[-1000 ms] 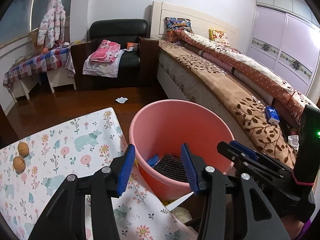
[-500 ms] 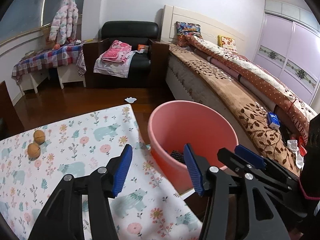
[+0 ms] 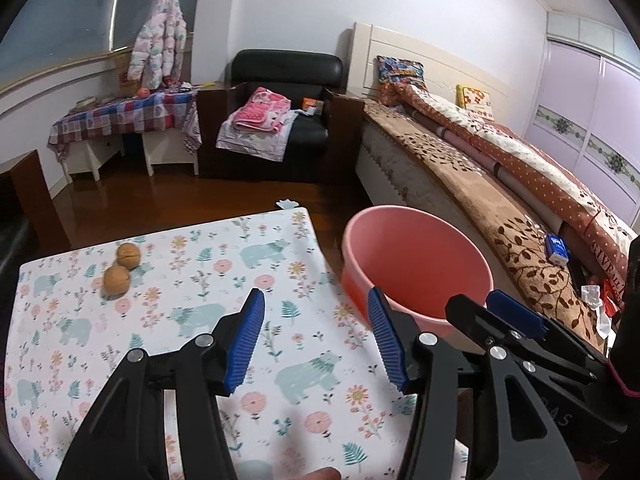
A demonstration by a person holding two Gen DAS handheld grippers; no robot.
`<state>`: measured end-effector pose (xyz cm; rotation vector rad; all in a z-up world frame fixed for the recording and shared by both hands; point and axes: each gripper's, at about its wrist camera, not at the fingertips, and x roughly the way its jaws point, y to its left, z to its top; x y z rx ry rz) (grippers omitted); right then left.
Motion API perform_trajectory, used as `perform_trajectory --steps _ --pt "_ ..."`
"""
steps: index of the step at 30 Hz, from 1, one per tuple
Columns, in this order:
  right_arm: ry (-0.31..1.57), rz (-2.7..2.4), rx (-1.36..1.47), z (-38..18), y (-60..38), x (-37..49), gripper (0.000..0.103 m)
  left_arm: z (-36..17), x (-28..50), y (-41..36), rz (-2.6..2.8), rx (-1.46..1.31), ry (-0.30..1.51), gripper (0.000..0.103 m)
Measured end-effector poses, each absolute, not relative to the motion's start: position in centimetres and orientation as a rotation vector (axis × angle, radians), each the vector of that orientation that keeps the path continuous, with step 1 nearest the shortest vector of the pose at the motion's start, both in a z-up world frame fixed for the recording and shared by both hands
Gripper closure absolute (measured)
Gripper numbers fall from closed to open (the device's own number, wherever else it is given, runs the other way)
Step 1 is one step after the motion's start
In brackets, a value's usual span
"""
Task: Collect trash
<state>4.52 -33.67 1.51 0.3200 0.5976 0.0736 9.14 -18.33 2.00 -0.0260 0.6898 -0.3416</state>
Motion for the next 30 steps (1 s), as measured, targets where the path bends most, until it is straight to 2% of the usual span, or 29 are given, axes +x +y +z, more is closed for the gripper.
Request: perform_trajectory --steps 30 --pt "0.525 0.071 0.174 4.3 -28.4 2.1 0.038 2.7 6.8 -13.7 -0.277 -0.075 0.654 0.05"
